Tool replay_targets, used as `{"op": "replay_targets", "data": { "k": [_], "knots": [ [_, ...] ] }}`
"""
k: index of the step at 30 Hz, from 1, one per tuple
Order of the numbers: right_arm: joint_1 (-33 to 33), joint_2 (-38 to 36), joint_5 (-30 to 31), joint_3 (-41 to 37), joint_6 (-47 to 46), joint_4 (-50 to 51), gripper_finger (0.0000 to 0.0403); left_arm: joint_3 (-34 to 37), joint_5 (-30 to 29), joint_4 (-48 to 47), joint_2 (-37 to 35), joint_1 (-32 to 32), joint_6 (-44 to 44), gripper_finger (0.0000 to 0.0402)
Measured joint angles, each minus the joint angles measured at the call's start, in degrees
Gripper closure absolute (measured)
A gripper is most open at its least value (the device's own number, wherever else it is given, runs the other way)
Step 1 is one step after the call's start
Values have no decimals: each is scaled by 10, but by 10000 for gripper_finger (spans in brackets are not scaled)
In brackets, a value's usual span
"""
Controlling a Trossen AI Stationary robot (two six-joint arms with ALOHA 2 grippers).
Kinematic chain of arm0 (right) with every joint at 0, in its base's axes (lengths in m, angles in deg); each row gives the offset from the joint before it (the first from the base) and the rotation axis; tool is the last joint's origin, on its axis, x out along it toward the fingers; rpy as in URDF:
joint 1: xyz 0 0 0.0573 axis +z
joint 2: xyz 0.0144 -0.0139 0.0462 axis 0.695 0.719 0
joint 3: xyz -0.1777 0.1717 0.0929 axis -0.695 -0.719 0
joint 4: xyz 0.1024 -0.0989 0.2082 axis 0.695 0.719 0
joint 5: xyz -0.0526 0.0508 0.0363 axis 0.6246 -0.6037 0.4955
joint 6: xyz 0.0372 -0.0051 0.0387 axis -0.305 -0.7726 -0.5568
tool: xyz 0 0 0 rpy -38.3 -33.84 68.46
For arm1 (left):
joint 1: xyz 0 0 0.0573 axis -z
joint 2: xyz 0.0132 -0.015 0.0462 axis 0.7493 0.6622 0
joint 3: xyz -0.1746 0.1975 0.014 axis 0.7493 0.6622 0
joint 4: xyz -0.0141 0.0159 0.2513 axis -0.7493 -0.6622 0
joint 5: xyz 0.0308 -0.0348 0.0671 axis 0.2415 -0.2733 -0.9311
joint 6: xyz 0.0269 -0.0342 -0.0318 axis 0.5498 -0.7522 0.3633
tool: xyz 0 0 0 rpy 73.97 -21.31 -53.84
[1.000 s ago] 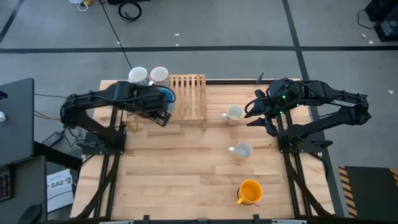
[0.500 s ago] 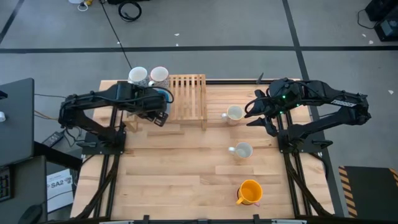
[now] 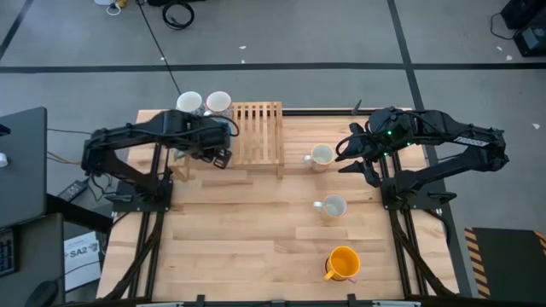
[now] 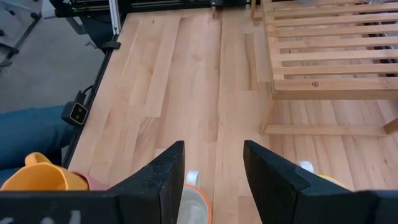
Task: Place coffee mugs
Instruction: Put the blue mug on the shelf
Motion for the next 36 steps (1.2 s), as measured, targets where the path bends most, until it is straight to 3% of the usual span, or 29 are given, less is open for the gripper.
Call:
{"op": "replay_targets", "data": {
  "k": [36],
  "knots": [
    [0,0,0,0,0,0,233,0,-3,-8,30,0,10,337]
  ]
}}
